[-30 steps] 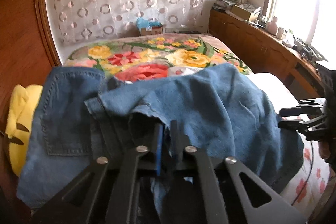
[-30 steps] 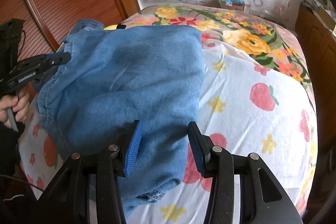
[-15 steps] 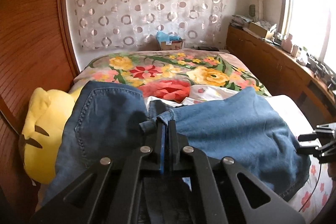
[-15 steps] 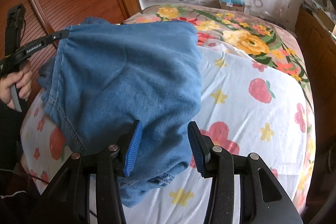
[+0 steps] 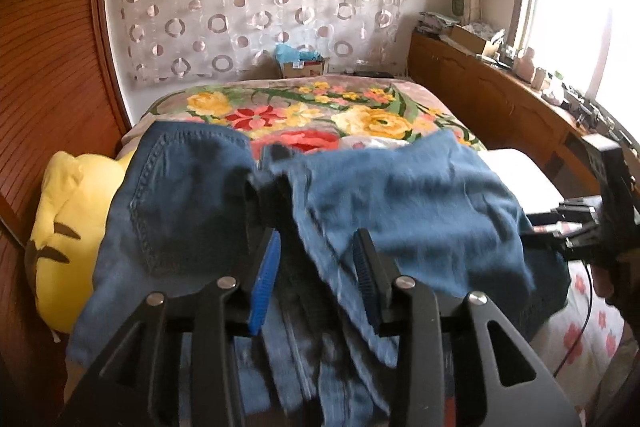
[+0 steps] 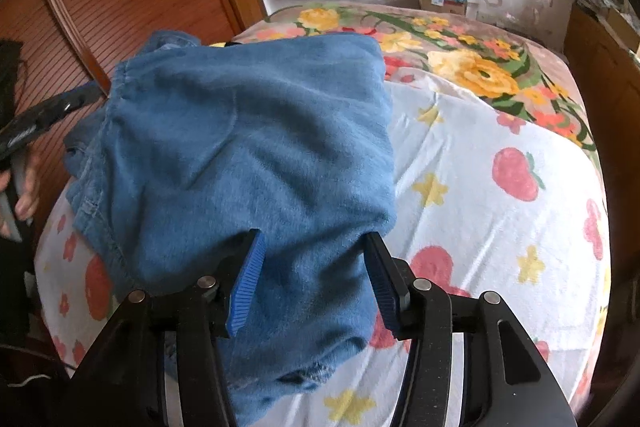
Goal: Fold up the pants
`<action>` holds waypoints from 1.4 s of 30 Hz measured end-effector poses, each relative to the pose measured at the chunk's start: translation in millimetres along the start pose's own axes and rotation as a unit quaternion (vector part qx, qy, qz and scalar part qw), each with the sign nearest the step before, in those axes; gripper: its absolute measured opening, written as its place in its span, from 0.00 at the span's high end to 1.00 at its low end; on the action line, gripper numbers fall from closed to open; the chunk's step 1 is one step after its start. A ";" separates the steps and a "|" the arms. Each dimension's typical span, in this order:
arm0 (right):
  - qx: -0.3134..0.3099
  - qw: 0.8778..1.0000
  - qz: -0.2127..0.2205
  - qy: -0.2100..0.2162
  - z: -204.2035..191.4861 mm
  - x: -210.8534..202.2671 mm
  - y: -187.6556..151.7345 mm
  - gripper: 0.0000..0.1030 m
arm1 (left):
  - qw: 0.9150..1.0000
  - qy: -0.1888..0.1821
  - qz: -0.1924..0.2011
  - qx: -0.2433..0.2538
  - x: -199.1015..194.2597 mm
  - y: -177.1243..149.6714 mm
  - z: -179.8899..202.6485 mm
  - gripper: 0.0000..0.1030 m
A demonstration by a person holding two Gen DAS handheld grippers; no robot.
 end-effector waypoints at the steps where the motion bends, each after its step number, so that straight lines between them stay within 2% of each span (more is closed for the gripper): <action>1: 0.002 1.000 -0.002 0.000 0.3 2.9 -0.4 0.49 | 1.000 -0.003 -0.003 -0.002 -1.8 -6.1 1.2 0.65; 5: 0.006 1.000 -0.005 0.000 0.1 7.6 -1.8 0.49 | 0.999 -0.024 -0.020 -0.009 -5.5 -27.0 10.0 0.65; 11: -0.002 1.000 -0.003 -0.005 -1.5 9.2 -1.2 0.49 | 0.999 -0.030 -0.030 -0.010 -7.1 -48.5 20.2 0.65; 15: 0.000 1.000 -0.007 0.010 -3.3 10.8 -0.6 0.63 | 0.999 -0.026 -0.038 -0.020 -6.6 -56.8 18.8 0.65; 17: -0.007 1.000 -0.008 0.008 -7.1 9.3 -1.0 0.76 | 0.999 -0.024 -0.038 -0.021 -8.9 -61.0 19.6 0.65; 21: -0.016 1.000 -0.011 -0.013 -8.6 8.6 0.2 0.80 | 0.999 -0.024 -0.035 -0.023 -14.5 -65.4 24.3 0.65; 22: -0.015 1.000 -0.011 -0.018 -8.9 7.4 -0.2 0.78 | 0.999 -0.024 -0.035 -0.024 -15.0 -65.8 24.5 0.65; 24: -0.013 0.999 -0.006 -0.039 -8.3 2.3 -1.3 0.64 | 0.999 -0.028 -0.032 -0.023 -17.6 -66.7 28.6 0.65; 25: -0.010 0.999 -0.004 -0.050 -6.3 -1.0 -2.5 0.49 | 0.999 -0.030 -0.030 -0.022 -17.7 -66.1 30.6 0.65; 26: -0.005 0.998 -0.004 -0.055 -4.5 -3.8 -4.6 0.43 | 0.999 -0.033 -0.028 -0.022 -19.1 -66.8 31.2 0.65; 36: 0.018 0.999 -0.033 -0.014 -5.7 -1.0 -19.1 0.43 | 0.999 -0.036 -0.026 -0.023 -19.1 -75.8 33.7 0.65; 37: 0.020 0.999 -0.035 -0.010 -5.6 1.9 -19.1 0.44 | 0.999 -0.035 -0.027 -0.022 -18.7 -76.8 33.9 0.65; 39: 0.016 0.999 -0.032 0.004 -9.2 2.7 -18.1 0.54 | 0.999 -0.031 -0.026 -0.021 -18.8 -78.2 33.0 0.65; 40: 0.014 0.999 -0.034 0.013 -13.2 2.6 -18.8 0.67 | 0.999 -0.030 -0.026 -0.022 -19.2 -79.2 33.0 0.65; 42: -0.001 0.999 -0.030 0.016 -20.3 0.1 -17.2 0.82 | 0.999 -0.030 -0.024 -0.026 -22.3 -81.4 33.1 0.65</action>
Point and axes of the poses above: each gripper's, at about its wrist camera, not at the fingertips, and x roughly the way its jaws point, z to its right, y to its top, the point moved 6 cm from there along x, roughly the way its jaws point, and after that the axes turned 8 degrees about -y, right-handed, at the moved point
